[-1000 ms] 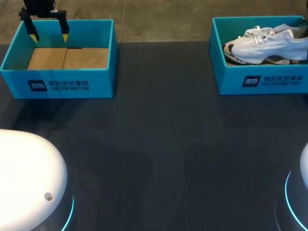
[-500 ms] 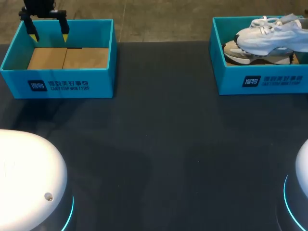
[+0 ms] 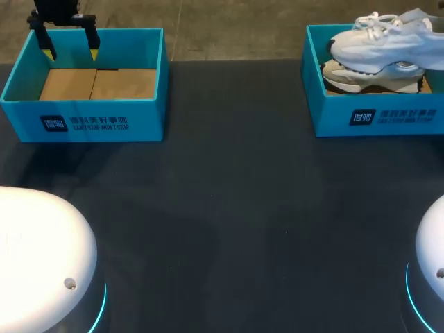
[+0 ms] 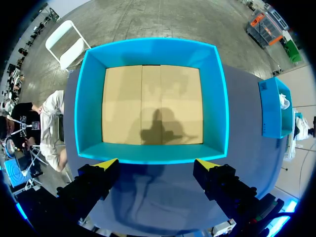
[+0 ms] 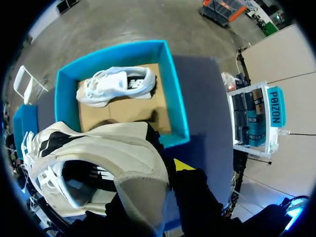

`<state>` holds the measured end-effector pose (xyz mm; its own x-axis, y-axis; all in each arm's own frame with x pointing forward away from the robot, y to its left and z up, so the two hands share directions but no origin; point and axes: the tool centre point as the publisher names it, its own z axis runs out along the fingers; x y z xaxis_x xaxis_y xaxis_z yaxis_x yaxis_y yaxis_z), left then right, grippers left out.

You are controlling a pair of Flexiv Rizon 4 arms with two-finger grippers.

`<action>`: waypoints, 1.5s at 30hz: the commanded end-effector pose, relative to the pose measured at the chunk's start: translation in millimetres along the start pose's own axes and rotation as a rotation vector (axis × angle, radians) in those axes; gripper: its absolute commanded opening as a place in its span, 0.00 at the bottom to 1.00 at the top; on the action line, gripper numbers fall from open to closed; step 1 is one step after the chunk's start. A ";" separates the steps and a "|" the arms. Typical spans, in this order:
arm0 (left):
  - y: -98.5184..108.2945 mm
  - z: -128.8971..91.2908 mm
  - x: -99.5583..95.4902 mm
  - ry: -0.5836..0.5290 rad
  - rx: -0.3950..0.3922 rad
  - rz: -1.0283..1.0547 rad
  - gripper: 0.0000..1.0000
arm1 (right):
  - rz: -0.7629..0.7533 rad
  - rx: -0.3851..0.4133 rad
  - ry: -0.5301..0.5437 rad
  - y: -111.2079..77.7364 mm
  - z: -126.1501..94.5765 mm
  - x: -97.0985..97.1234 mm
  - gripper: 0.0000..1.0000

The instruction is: Take the shoe out of the shoebox, open the shoe tongue, remove and reinsert the insole, then place the shoe into the shoebox

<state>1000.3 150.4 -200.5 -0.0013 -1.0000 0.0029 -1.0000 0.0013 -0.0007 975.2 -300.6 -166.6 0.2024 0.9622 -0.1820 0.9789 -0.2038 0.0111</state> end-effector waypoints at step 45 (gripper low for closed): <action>0.1 -0.2 0.1 -0.001 0.000 0.000 1.00 | 0.006 -0.076 0.010 -214.1 2.3 118.4 0.00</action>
<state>1000.3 150.4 -200.6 -0.0012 -1.0000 0.0031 -1.0000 0.0012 -0.0007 798.7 -152.3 -187.9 0.2068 0.9633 -0.1713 0.9777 -0.1971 0.0724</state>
